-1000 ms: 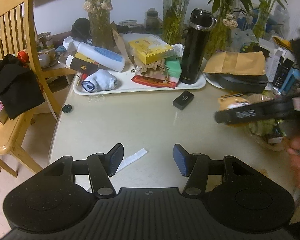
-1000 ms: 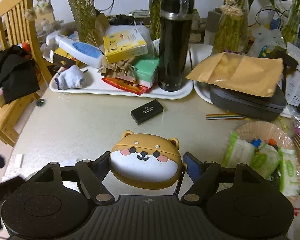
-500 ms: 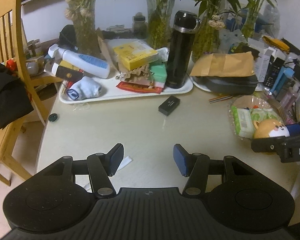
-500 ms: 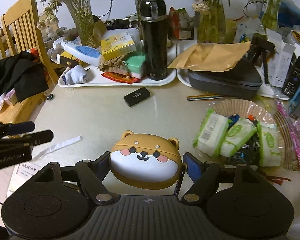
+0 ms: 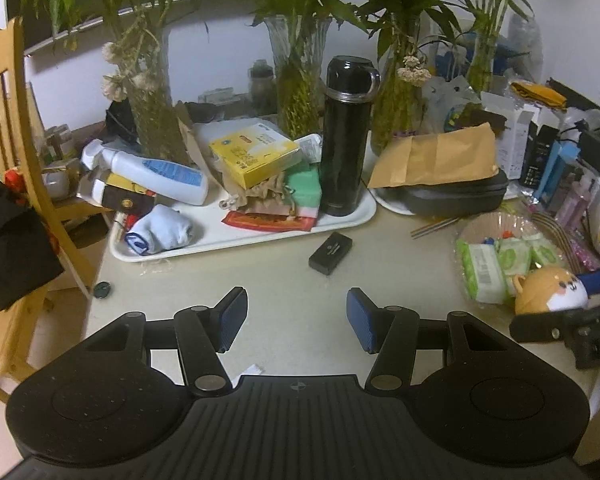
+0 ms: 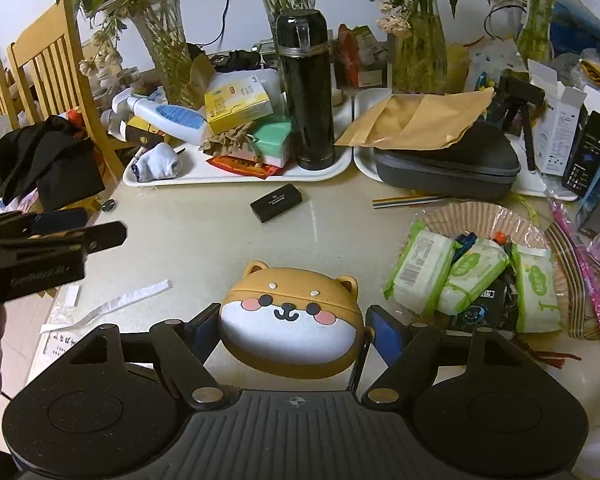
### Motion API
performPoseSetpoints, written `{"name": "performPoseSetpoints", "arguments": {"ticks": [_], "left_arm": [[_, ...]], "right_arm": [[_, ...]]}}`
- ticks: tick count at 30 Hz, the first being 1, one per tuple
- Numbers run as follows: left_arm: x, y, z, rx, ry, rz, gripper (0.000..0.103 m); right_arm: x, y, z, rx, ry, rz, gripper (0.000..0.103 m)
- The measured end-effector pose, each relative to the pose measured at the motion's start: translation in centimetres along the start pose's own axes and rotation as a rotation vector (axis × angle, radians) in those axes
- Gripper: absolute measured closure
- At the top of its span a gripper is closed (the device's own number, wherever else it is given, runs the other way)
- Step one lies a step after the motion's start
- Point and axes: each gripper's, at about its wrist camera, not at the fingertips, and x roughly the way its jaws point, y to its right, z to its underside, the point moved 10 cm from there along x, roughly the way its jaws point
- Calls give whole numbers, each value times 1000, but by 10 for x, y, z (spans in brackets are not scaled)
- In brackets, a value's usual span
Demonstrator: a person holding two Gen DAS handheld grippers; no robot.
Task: Organize rigid objects
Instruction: 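Lift the dog-face case with the right tool while the left tool approaches the black rectangular case, then grasp the black rectangular case with the left tool while the right tool holds the dog-face case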
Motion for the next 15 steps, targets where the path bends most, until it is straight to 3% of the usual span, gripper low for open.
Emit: {"name": "performPoseSetpoints", "arguments": {"ticks": [4,15], "left_arm": [[17,13,1,35,-5,87,49],[75,23,-4,84,-19,78,49]], "right_arm": [[0,3,0,1,-4,-5,24],[5,5,2,-10,-27,-29,24]]}}
